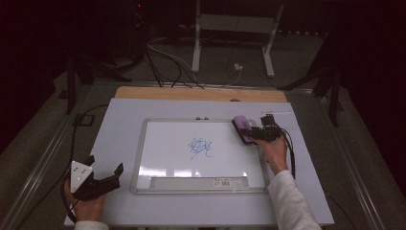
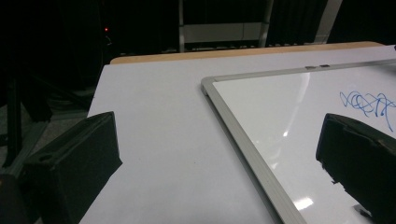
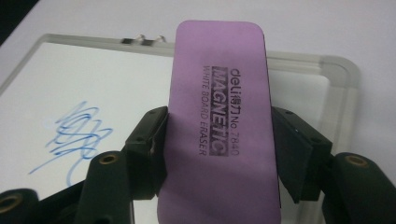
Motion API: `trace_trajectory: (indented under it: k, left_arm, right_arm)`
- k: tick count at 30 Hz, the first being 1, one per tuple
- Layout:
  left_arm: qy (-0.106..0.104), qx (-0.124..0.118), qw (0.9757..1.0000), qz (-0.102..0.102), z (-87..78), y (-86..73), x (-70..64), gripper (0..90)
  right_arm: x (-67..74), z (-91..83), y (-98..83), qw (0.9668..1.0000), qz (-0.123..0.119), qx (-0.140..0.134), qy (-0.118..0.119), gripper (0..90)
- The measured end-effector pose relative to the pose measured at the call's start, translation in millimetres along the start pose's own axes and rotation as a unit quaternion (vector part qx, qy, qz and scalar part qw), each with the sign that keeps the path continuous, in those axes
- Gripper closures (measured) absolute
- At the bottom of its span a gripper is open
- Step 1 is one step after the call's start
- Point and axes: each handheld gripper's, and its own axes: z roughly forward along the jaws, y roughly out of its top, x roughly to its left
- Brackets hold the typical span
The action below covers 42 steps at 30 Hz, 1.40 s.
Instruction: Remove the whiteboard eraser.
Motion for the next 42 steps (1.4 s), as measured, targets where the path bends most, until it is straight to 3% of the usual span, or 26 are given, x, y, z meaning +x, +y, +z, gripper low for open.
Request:
trace_trajectory:
  k: [4, 14, 42]
  left_arm:
    - [0.000, -0.001, 1.0000, -0.001, 0.1, 0.0, 0.1, 0.4]
    - [0.000, 0.000, 1.0000, -0.001, 0.0, -0.1, 0.3, 0.4]
    - [0.000, 0.001, 1.0000, -0.001, 0.1, -0.4, 0.8, 0.4]
  right_arm:
    - [13.9, -2.6, 4.3, 0.9998, -0.020, -0.005, 0.006, 40.7]
    - [38.0, 0.0, 5.3, 0.9988, -0.044, -0.003, 0.022, 40.7]
    - [83.1, 12.0, -4.0, 0.9926, -0.104, 0.010, 0.062, 40.7]
